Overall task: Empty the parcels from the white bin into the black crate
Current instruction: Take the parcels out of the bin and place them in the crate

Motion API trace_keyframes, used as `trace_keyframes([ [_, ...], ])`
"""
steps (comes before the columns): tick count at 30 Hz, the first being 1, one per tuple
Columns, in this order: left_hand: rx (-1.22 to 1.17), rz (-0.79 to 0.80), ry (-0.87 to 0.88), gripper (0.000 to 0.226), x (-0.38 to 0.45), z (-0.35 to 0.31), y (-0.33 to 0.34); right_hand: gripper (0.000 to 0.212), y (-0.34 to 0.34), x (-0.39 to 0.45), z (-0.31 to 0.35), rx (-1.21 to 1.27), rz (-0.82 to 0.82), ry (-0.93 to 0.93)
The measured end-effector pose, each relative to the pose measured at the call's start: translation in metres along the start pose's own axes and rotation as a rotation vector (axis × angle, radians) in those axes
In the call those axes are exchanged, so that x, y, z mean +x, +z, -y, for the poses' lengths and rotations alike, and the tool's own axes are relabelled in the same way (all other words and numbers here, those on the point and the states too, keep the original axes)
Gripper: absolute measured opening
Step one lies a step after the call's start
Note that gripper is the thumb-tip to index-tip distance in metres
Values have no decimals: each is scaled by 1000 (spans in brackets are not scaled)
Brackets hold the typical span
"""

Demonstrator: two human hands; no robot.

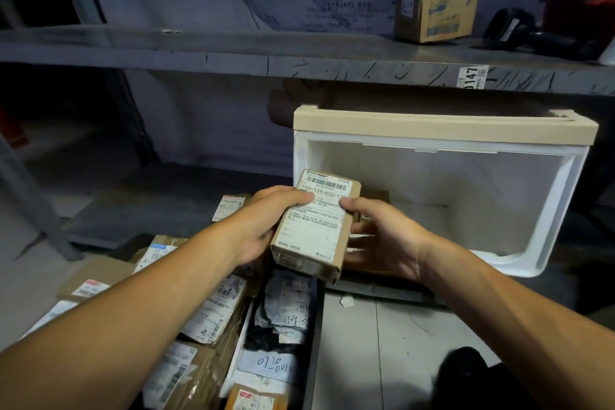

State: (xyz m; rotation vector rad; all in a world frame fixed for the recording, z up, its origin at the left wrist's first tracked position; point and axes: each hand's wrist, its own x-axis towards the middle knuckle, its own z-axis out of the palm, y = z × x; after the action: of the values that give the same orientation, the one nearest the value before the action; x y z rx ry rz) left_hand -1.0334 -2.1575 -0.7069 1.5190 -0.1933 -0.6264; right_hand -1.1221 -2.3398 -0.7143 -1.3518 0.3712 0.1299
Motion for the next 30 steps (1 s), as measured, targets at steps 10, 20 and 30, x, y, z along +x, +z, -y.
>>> trace_keyframes([
  [10, 76, -123, 2, 15, -14, -12, -42, 39, 38, 19, -2, 15, 26, -9],
  [20, 252, -275, -47, 20, -12, 7, -105, 31, 100, 55, -27, -31, 71, 65],
  [30, 477, -368, -162, 16, -6, 54, -164, 33, 151, 103, -99, -23, 79, 192],
])
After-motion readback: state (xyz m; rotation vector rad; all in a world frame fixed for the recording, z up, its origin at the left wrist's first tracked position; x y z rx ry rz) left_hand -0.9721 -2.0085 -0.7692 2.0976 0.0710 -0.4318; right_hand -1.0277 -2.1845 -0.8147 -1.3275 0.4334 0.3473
